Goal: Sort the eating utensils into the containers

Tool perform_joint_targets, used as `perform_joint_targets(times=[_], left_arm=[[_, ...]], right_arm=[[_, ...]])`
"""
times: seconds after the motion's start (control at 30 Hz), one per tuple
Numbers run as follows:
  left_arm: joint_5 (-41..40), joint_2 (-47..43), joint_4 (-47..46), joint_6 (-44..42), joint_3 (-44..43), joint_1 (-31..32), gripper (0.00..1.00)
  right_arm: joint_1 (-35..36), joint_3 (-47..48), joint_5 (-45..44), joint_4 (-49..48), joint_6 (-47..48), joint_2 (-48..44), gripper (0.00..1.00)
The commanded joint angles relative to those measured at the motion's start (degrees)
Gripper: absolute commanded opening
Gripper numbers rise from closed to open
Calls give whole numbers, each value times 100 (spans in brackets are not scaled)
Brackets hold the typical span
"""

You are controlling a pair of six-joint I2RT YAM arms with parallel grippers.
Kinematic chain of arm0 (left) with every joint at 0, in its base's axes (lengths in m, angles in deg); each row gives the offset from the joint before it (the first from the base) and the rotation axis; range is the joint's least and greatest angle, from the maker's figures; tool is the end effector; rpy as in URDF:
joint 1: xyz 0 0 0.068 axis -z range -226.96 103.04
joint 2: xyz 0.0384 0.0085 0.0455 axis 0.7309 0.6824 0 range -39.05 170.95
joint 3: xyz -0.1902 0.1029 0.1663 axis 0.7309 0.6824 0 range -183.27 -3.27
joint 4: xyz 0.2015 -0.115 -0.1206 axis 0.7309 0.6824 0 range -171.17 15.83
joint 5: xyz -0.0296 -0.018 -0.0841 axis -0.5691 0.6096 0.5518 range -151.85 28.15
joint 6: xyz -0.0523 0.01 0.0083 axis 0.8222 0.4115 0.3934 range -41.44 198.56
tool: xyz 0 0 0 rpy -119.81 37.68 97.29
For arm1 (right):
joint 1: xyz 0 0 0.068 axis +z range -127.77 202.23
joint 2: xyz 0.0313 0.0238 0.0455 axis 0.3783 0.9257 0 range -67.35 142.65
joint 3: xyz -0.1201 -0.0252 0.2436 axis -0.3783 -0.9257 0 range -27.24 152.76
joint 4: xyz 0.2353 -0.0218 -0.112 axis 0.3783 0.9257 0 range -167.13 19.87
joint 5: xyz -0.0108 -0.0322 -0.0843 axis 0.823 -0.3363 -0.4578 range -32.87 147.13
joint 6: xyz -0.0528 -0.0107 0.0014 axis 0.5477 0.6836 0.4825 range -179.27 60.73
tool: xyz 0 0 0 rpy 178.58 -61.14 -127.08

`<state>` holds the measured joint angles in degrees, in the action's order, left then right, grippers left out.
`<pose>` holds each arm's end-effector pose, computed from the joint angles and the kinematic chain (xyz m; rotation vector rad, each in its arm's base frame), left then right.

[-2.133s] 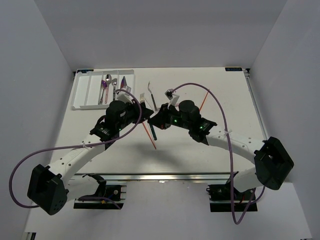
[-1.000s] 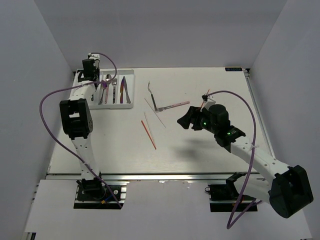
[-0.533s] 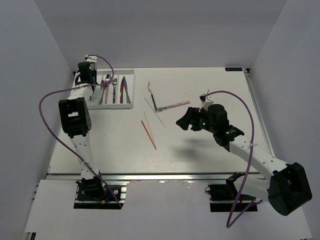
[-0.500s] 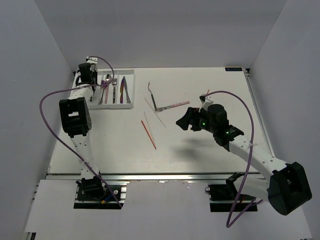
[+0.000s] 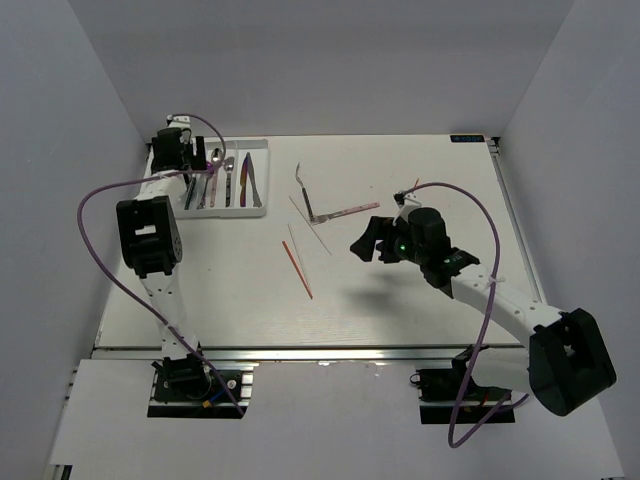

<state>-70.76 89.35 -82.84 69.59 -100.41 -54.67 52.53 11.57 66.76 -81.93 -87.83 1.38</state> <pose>0.5141 0.0751 0.1907 -0.0720 2.0970 0.3385 0.2260 0.1390 0.2430 -0.1442 2.0956 0.8088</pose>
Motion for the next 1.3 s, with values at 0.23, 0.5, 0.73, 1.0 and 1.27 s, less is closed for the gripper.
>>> perform_joint_targets(times=[0.23, 0.5, 0.73, 1.0, 1.27], left_arm=[[-839, -2696, 1818, 2537, -876, -3, 98], [1206, -5181, 1892, 3331, 1659, -3, 98], [1802, -6336, 1195, 3402, 4195, 6, 98], [2279, -6371, 1064, 3472, 4239, 173, 98], [2587, -6310, 914, 3560, 4283, 173, 98]], right_arm=[[28, 2336, -937, 853, 877, 2441, 89], [177, 4442, -718, 2114, 3859, 4016, 83], [196, 4890, -858, 2466, 6342, 4754, 89], [-279, 5796, 600, 2906, 7197, 5265, 86], [-446, 6691, 1137, 3870, 7663, 5782, 86]])
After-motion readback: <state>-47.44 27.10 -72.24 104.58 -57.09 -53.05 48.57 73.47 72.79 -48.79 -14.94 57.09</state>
